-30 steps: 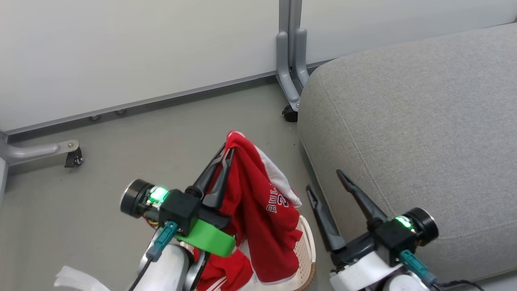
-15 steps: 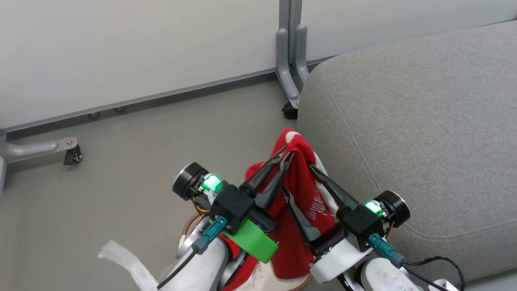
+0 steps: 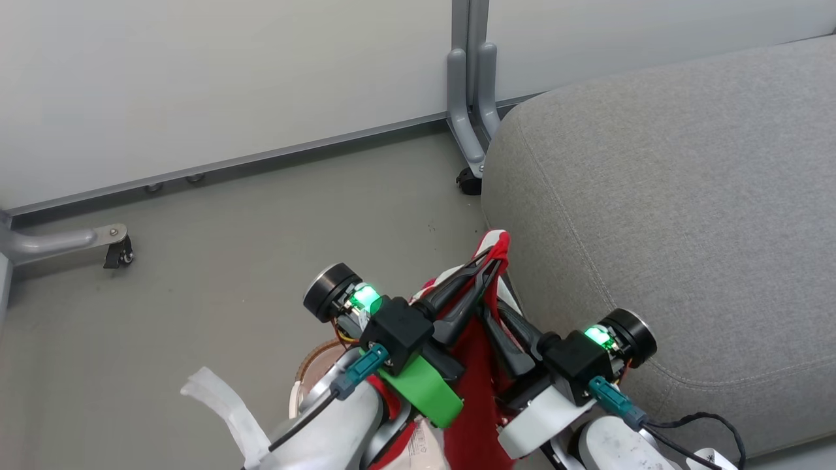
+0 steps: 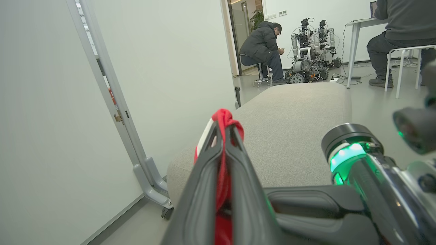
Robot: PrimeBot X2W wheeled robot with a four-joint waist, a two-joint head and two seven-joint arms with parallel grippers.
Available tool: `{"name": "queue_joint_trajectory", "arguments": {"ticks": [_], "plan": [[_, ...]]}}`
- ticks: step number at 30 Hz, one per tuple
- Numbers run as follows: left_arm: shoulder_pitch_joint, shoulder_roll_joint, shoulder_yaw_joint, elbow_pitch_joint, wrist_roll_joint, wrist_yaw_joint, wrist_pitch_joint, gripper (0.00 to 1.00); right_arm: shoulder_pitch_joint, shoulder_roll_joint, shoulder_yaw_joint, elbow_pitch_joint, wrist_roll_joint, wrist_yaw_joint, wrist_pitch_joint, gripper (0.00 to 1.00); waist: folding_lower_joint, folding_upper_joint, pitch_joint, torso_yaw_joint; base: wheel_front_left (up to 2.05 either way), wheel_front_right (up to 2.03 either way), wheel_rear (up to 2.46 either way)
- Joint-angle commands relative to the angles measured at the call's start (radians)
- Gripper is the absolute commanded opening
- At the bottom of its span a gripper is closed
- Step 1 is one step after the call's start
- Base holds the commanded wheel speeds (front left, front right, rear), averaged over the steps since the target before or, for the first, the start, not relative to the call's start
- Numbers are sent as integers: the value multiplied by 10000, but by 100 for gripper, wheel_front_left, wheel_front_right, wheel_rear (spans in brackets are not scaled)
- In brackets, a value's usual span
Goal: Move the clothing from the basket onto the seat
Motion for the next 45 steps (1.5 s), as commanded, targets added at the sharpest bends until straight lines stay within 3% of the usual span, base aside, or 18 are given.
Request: {"name": "queue_joint_trajectory", "arguments": {"ticks": [1,6,7,8,9,10,21,34,45], "plan": [[-163,91,24,49,-99,-31,1,0,-51,-16,-26,29,42,1,-31,0,1,-1,-3,0,0,0,0],[-33,128,195,158,-169,67,1,0,52,-17,-220,-45,22,1,-31,0,1,-1,14,78,0,0,0],[24,143,215,190,-184,75,2,4,81,-17,-263,-65,17,1,-31,0,1,-1,17,101,0,0,0],[90,160,254,210,-205,97,1,20,119,-17,-326,-91,14,1,-31,0,1,-1,20,133,0,0,0],[127,167,303,201,-223,126,1,52,144,-17,-382,-131,10,1,-31,0,1,-1,25,156,0,0,0],[195,184,366,227,-246,161,1,100,177,-17,-450,-175,-14,1,-31,0,1,-1,29,188,0,0,0],[1034,298,1389,63,-311,662,1,100,230,-17,-881,-333,-94,1,-31,0,1,-1,71,381,0,0,0],[3121,254,3802,-724,-364,1387,5,100,835,-20,-1522,-939,-46,1,-31,0,1,-1,83,698,0,0,0],[4329,70,5052,-1041,466,1322,6,100,1042,-17,-1625,-1556,170,1,-31,0,1,-1,137,710,0,0,0]]}}
